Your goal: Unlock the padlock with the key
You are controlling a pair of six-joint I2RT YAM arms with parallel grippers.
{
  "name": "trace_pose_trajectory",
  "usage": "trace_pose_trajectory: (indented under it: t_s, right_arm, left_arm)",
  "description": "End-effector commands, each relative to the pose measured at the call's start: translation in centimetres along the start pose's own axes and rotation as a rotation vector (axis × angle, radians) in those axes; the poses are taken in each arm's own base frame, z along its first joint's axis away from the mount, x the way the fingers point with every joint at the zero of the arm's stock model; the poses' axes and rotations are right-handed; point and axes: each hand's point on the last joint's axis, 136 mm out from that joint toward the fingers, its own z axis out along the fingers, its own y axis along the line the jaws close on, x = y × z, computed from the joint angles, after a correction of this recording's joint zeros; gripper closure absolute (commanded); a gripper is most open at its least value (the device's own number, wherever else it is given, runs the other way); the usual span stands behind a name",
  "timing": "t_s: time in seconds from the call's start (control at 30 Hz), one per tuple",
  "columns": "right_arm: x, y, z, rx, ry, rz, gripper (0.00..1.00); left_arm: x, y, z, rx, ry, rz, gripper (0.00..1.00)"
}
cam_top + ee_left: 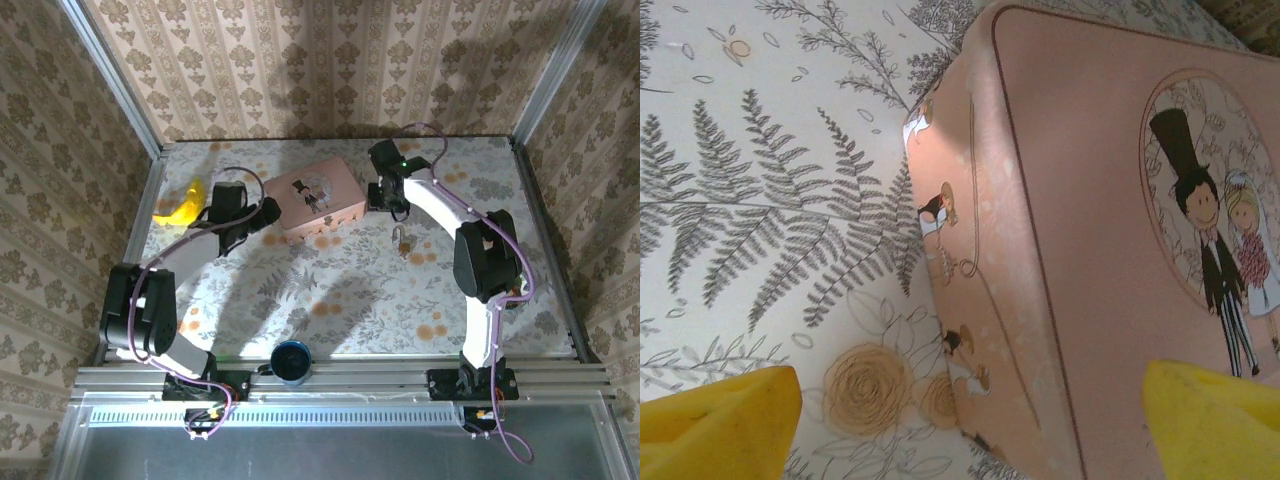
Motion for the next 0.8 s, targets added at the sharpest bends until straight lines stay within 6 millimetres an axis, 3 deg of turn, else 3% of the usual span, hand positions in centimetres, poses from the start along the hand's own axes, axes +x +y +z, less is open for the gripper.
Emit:
trace_pose_trajectory:
  t_s: [0.0,0.17,0.3,0.53,0.77]
  right_arm:
    - [-2.7,3.3,0.0,-0.23,-0.032,0.008,0.47]
    - [-4.9,5.4,1.5,-0.328,-0.04,-0.002,0.45]
    - [-5.5,5.6,3.0,-0.323,-0.02,0.001,0.45]
    - [-4.0,5.8,4.7,-0.347,0.043,0.027,0.5]
    - [-2.3,5.3,2.9,-0.37,0.032,0.072,0.58]
  left_arm:
    - [-1.4,-0.8,0.8,0.029,-0.008,-0.005,0.15]
    - [-1.7,-1.0,2.2,0.03,0.013,0.001,0.19]
    - [-1.7,-1.2,3.1,0.036,0.035,0.007,0.25]
    - [-1.6,-2.1,4.3,0.079,0.071,0.021,0.38]
    - [-0.9,-4.3,5.3,0.149,0.124,0.06,0.52]
